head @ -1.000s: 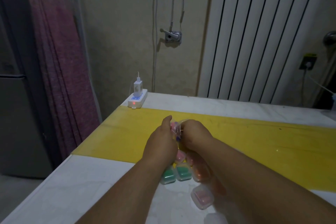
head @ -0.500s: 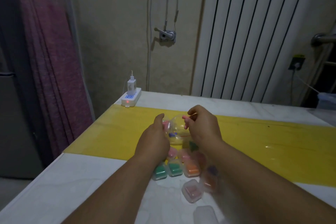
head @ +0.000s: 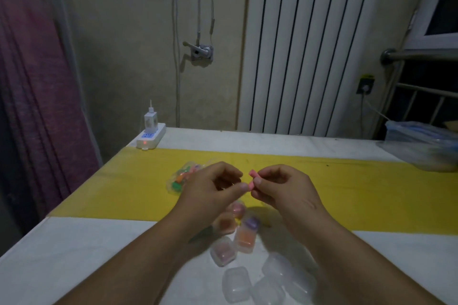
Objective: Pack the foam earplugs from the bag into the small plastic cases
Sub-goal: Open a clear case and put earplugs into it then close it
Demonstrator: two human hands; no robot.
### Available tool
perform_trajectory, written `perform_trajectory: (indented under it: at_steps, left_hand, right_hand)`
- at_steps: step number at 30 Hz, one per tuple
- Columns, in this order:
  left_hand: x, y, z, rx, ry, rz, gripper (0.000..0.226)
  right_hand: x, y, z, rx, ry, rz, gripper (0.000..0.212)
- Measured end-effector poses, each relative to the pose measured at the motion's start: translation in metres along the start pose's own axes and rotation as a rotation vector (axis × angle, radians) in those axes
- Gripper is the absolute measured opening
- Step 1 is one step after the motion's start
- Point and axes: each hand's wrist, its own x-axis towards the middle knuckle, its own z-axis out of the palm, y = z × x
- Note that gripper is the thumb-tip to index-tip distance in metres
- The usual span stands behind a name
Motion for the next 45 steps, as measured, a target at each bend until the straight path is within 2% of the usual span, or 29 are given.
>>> perform_trajectory:
  at_steps: [4, 10, 13, 16, 23, 28, 31, 37, 43, 45]
  left_hand:
    - [-0.005, 0.007, 0.011, -0.155, -0.026, -0.079, 0.011]
    - [-0.004, 0.003, 0.011, -0.291, -0.084, -0.18, 0.025]
    - [-0.003, 0.006, 0.01, -0.25, -0.102, -0.171, 0.015]
    - [-0.004, 0.007, 0.009, -0.229, -0.087, -0.212, 0.028]
    - [-0.006, 0.011, 0.009, -0.262, -0.029, -0.245, 0.013]
    - [-0.005, 0.007, 0.006, -0.182, -0.042, -0.183, 0.018]
    - [-0.005, 0.005, 0.006, -0.15, -0.027, -0.145, 0.011]
    - [-0.009, 0.007, 0.007, -0.183, -0.103, -0.166, 0.009]
    - [-0.009, 0.007, 0.009, -0.188, -0.085, -0.148, 0.01]
    - [-0.008, 0.006, 0.009, -0.167, -0.079, -0.138, 0.009]
  right_hand:
    - [-0.005, 0.008, -0.004, 0.032, -0.001, 0.003, 0.008]
    - [-0.01, 0.01, -0.002, -0.074, 0.035, -0.027, 0.006]
    - [-0.012, 0.008, -0.003, -0.111, 0.095, -0.065, 0.013]
    - [-0.01, 0.008, -0.009, -0.08, 0.128, -0.089, 0.014]
    - [-0.008, 0.007, -0.014, -0.094, 0.066, -0.078, 0.012]
    - [-0.01, 0.01, -0.013, -0.078, 0.039, -0.044, 0.017]
    - [-0.01, 0.01, -0.013, -0.067, 0.029, -0.039, 0.012]
    - [-0.009, 0.014, -0.014, -0.216, 0.02, -0.078, 0.004]
    - [-0.007, 0.016, -0.012, -0.233, 0.025, -0.069, 0.015]
    - [-0.006, 0.017, -0.012, -0.259, 0.023, -0.07, 0.013]
